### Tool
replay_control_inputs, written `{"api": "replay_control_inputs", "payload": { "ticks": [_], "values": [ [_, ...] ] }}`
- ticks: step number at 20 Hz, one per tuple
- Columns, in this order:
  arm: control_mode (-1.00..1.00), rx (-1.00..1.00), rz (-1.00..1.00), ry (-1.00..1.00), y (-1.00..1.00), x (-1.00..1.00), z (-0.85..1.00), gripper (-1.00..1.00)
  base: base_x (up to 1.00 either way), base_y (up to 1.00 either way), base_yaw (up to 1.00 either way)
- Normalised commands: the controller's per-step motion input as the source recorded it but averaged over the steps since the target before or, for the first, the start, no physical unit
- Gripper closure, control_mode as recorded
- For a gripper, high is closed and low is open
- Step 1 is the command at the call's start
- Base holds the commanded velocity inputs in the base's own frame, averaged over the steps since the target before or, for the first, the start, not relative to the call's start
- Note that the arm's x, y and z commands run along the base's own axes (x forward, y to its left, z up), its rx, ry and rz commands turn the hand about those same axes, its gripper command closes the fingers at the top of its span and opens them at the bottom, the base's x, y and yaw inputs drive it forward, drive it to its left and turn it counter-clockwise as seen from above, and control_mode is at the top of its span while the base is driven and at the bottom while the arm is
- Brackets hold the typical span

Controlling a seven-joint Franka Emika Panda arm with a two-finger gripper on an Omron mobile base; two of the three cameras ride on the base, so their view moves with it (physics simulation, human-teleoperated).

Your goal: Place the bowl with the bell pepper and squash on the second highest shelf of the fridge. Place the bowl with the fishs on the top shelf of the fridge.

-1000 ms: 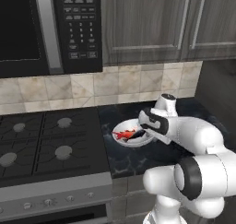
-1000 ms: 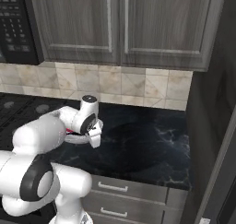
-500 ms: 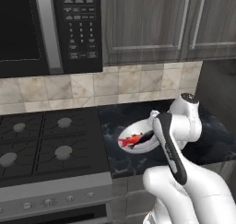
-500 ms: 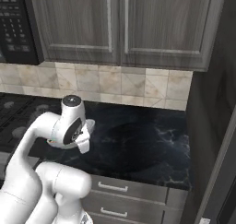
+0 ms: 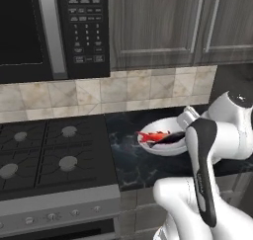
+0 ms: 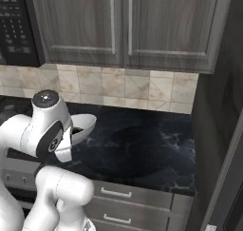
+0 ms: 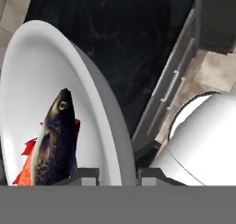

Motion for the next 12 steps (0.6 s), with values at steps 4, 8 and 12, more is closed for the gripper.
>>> {"api": "replay_control_inputs", "payload": {
  "ticks": [4,8,12],
  "values": [
    [1.0,0.03,-0.09,-0.06,0.0,-0.25,0.08,1.0,-0.75,0.0,-0.21],
    [1.0,0.0,0.0,0.0,0.0,0.0,0.0,1.0,-1.0,-0.02,-0.22],
    [1.0,0.0,0.0,0.0,0.0,0.0,0.0,1.0,-1.0,-0.14,-0.23]
  ]
}}
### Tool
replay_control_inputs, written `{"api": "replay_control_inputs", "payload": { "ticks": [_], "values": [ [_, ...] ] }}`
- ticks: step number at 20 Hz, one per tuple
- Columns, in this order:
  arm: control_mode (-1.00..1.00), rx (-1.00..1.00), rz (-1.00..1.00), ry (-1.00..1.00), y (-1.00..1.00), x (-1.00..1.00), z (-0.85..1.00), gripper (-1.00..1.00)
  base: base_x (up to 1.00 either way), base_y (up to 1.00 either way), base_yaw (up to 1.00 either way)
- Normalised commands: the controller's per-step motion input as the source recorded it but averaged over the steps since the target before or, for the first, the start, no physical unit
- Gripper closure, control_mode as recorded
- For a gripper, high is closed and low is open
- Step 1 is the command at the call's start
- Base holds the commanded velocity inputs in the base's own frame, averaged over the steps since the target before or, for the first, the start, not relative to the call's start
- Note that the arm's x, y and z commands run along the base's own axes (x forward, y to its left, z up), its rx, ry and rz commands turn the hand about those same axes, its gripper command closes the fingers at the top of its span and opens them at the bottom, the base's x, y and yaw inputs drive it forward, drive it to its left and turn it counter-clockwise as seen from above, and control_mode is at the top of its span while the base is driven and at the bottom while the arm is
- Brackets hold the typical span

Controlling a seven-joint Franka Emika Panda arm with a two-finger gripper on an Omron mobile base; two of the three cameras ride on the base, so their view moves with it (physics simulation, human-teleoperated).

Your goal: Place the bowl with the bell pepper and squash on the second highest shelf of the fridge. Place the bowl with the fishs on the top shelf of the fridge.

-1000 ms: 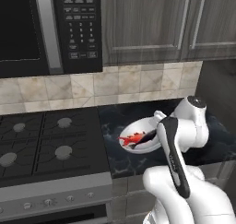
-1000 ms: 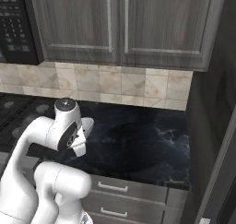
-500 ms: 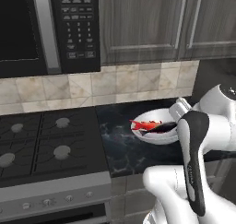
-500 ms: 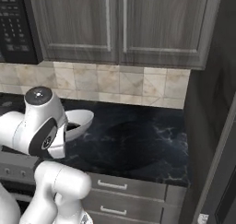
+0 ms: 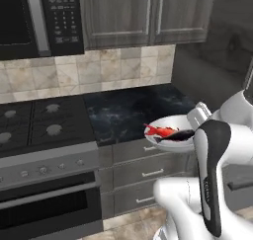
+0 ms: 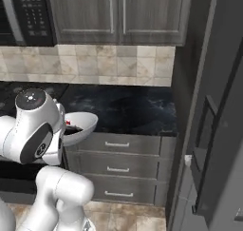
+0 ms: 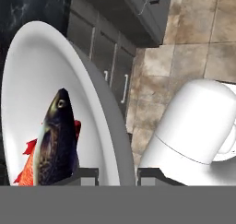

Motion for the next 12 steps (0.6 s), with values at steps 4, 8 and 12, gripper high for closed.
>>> {"api": "replay_control_inputs", "payload": {
  "ticks": [4,8,12],
  "values": [
    [1.0,0.0,0.0,0.0,0.0,0.0,0.0,1.0,-1.0,-0.52,-0.25],
    [1.0,0.0,0.0,0.0,0.0,0.0,0.0,1.0,-0.89,-0.84,-0.37],
    [1.0,0.0,0.0,0.0,0.0,0.0,0.0,1.0,-0.33,-0.93,-0.48]
  ]
}}
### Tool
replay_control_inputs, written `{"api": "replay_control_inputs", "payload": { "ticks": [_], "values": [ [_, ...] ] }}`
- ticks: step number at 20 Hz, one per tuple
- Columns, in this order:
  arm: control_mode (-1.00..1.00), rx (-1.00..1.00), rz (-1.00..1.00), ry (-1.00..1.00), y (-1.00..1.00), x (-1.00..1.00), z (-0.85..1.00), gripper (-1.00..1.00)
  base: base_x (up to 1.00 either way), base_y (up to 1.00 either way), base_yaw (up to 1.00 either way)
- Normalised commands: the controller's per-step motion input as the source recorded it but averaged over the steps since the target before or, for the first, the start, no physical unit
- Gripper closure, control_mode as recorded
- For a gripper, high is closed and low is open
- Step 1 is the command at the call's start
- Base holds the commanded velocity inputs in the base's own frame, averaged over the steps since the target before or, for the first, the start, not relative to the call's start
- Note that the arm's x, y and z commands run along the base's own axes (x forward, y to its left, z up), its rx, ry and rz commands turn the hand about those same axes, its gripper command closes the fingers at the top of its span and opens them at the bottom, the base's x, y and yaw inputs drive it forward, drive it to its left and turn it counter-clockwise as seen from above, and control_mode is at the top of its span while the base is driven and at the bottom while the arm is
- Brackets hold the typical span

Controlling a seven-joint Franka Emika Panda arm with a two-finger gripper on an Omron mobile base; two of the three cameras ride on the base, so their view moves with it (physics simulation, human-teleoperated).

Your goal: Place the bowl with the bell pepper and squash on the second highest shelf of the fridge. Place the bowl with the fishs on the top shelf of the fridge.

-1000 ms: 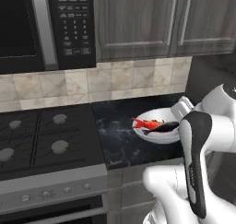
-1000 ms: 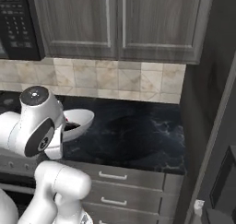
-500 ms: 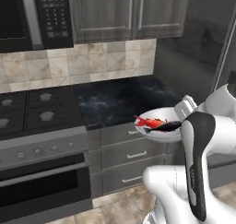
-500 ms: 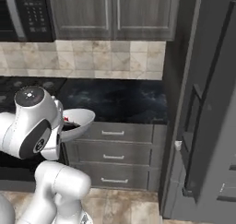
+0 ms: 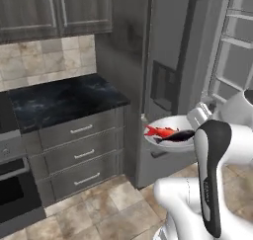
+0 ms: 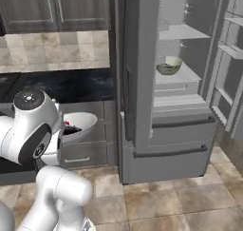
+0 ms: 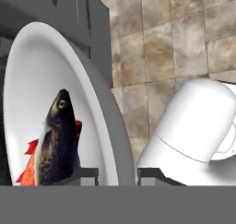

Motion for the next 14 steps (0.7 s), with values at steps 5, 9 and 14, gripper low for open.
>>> {"api": "replay_control_inputs", "payload": {
  "ticks": [5,9,14],
  "values": [
    [1.0,0.0,0.0,0.0,0.0,0.0,0.0,1.0,0.0,-1.0,-0.42],
    [1.0,0.0,0.0,0.0,0.0,0.0,0.0,1.0,0.11,-1.0,-0.29],
    [1.0,0.0,0.0,0.0,0.0,0.0,0.0,1.0,0.48,-0.95,-0.13]
  ]
}}
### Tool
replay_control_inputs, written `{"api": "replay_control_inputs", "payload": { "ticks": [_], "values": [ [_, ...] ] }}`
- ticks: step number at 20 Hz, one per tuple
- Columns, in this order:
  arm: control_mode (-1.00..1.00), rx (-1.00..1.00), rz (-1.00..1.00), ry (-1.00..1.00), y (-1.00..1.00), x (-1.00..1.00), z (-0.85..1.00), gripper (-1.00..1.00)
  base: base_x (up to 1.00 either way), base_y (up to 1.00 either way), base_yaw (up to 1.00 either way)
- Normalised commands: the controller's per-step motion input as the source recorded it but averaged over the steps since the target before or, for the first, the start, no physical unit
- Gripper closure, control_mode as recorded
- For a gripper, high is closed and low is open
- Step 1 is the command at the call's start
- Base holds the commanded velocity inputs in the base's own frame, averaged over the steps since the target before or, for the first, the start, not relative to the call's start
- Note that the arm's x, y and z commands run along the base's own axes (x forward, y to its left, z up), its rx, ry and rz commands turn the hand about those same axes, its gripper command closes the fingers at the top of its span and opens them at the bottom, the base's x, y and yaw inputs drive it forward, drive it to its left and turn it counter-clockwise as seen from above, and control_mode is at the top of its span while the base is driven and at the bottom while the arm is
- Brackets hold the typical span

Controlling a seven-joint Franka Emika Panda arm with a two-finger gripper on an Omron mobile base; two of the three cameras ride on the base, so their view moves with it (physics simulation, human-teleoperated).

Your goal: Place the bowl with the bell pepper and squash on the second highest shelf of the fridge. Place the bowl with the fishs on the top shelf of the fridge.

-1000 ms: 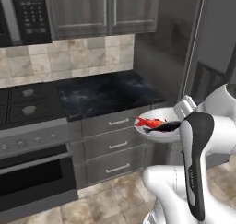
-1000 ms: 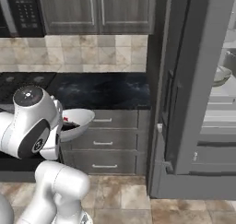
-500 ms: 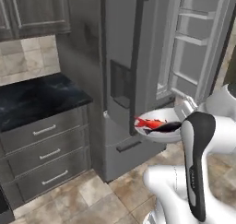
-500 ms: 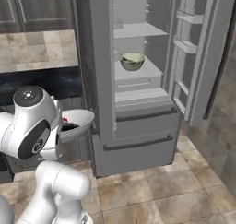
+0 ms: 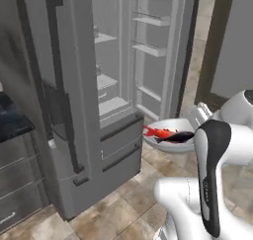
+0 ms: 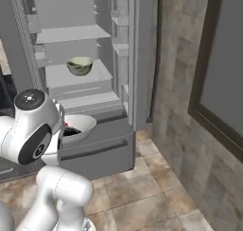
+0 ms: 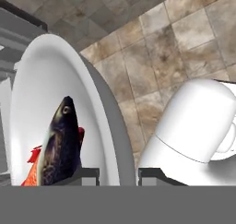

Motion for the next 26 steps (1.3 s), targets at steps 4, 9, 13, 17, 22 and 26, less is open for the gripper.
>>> {"api": "replay_control_inputs", "payload": {
  "ticks": [4,9,13,17,22,26],
  "values": [
    [1.0,0.0,0.0,0.0,0.0,0.0,0.0,1.0,0.83,-0.66,0.09],
    [1.0,0.0,0.0,0.0,0.0,0.0,0.0,1.0,0.21,-0.43,0.55],
    [1.0,0.0,0.0,0.0,0.0,0.0,0.0,1.0,0.2,-0.06,0.55],
    [1.0,0.0,0.0,0.0,0.0,0.0,0.0,1.0,0.57,-0.05,0.3],
    [1.0,0.0,0.0,0.0,0.0,0.0,0.0,1.0,0.75,-0.1,0.14],
    [1.0,0.0,0.0,0.0,0.0,0.0,0.0,1.0,0.74,-0.24,0.12]
  ]
}}
